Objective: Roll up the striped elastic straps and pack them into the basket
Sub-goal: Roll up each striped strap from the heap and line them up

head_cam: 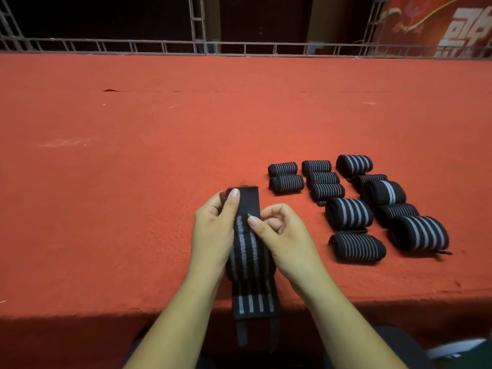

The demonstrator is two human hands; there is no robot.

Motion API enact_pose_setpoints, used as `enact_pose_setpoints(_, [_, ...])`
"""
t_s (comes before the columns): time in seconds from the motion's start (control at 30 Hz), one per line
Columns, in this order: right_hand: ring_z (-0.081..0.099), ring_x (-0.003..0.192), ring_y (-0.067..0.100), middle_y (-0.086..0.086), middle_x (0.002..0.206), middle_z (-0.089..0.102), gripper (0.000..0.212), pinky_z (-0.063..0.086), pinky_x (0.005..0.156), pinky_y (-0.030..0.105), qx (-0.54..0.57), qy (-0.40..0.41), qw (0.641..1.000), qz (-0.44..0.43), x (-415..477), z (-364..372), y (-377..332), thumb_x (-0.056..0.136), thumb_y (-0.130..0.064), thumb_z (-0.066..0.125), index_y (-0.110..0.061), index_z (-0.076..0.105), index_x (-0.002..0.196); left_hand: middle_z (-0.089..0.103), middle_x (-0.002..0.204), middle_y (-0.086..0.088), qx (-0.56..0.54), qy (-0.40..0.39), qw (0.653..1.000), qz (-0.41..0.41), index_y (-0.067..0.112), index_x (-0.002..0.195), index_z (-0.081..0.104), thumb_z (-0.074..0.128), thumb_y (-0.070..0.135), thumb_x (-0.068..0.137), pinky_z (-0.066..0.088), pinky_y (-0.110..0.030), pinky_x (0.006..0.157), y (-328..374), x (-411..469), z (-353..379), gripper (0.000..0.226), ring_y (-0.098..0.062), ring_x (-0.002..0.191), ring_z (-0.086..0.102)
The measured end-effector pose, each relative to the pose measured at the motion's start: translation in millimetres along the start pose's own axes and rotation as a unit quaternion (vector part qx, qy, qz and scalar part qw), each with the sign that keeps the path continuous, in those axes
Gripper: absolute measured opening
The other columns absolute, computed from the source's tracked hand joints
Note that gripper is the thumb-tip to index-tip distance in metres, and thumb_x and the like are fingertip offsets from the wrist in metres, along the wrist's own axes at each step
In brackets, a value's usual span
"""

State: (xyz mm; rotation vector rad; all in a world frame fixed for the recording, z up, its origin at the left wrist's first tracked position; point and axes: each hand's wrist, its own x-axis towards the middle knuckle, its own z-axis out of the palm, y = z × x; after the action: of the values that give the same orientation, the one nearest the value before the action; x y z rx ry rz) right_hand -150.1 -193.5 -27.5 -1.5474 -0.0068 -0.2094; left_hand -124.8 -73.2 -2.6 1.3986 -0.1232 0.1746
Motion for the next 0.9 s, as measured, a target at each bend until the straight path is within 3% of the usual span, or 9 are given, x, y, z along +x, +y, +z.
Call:
enact_pose_setpoints(0.07, [0.056,0.07,0.012,0.004,0.076,0.068,0.021,0.046,0.063,0.042,-0.056,-0.029,0.998,-0.027,-3,4,1,0.093,-0.039,0.063,-0.019,0.058,0.091,0.058,0.069,-0.007,0.012,0.006,1.0,0.018,0.003,0.084,0.063,0.054,0.029,0.102,0.043,-0.029,0.056,1,1,0,0.033,-0.019,0.064,0.051])
enact_pose_setpoints(0.13, [0.047,0.063,-0.002,-0.016,0.066,0.057,0.022,0.039,0.06,0.025,-0.121,-0.039,0.99,-0.053,-6,6,1,0.103,-0.028,0.052,-0.022,0.053,0.081,0.056,0.069,-0.008,0.022,0.006,0.999,0.027,0.005,0.084,0.062,0.053,0.032,0.103,0.042,-0.033,0.058,0,2,1,0.035,-0.02,0.065,0.05])
enact_pose_setpoints(0.23, [0.043,0.059,-0.002,-0.021,0.062,0.052,0.028,0.036,0.058,0.019,-0.162,-0.021,0.983,-0.083,-8,6,-2,0.103,-0.022,0.051,-0.024,0.049,0.076,0.054,0.069,-0.007,0.038,-0.002,0.999,0.035,0.005,0.085,0.059,0.05,0.037,0.104,0.041,-0.037,0.061,-2,1,3,0.038,-0.02,0.066,0.048])
enact_pose_setpoints(0.37, [0.06,0.07,0.012,-0.006,0.076,0.067,0.015,0.05,0.07,0.039,-0.149,0.032,0.981,-0.124,-7,6,-1,0.095,-0.029,0.056,-0.019,0.064,0.087,0.057,0.072,-0.001,0.042,-0.008,0.998,0.047,0.011,0.087,0.06,0.046,0.034,0.106,0.044,-0.037,0.066,-2,1,5,0.033,-0.016,0.069,0.051])
enact_pose_setpoints(0.53, [0.069,0.081,0.012,-0.005,0.086,0.073,0.009,0.054,0.078,0.041,-0.108,0.102,0.981,-0.123,1,1,-8,0.097,-0.023,0.06,-0.02,0.068,0.093,0.065,0.082,0.006,0.118,-0.075,0.988,0.067,0.02,0.092,0.057,0.054,0.042,0.093,0.049,-0.04,0.075,-15,-3,6,0.022,-0.015,0.078,0.062])
enact_pose_setpoints(0.6, [0.072,0.086,0.014,-0.003,0.09,0.076,0.009,0.055,0.081,0.039,-0.095,0.083,0.986,-0.112,5,-3,-11,0.098,-0.018,0.061,-0.019,0.07,0.096,0.071,0.093,-0.006,0.095,-0.112,0.988,0.054,0.019,0.101,0.06,0.058,0.042,0.093,0.054,-0.046,0.081,-17,-4,3,0.024,-0.023,0.086,0.068])
enact_pose_setpoints(0.67, [0.073,0.093,0.021,0.005,0.097,0.077,0.012,0.057,0.085,0.038,-0.037,0.037,0.995,-0.09,6,-8,-15,0.099,-0.011,0.059,-0.014,0.069,0.105,0.073,0.1,-0.015,0.002,-0.137,0.99,0.013,0.013,0.109,0.061,0.064,0.03,0.096,0.055,-0.04,0.082,-14,-4,-1,0.021,-0.025,0.089,0.069])
enact_pose_setpoints(0.8, [0.067,0.112,0.035,0.02,0.116,0.071,0.027,0.053,0.098,0.043,0.113,-0.048,0.991,-0.045,7,-17,-21,0.099,-0.002,0.055,-0.005,0.062,0.125,0.074,0.102,-0.01,-0.111,-0.163,0.98,-0.027,0.013,0.118,0.064,0.059,0.011,0.089,0.057,-0.03,0.082,-6,-4,-4,0.029,-0.021,0.094,0.07])
enact_pose_setpoints(0.9, [0.062,0.117,0.043,0.023,0.121,0.068,0.031,0.048,0.103,0.05,0.18,-0.083,0.98,-0.013,9,-23,-23,0.095,-0.008,0.058,-0.009,0.063,0.125,0.074,0.102,-0.006,-0.163,-0.165,0.972,-0.048,0.017,0.117,0.067,0.059,0.006,0.083,0.058,-0.026,0.081,-2,-7,-3,0.037,-0.017,0.093,0.071])
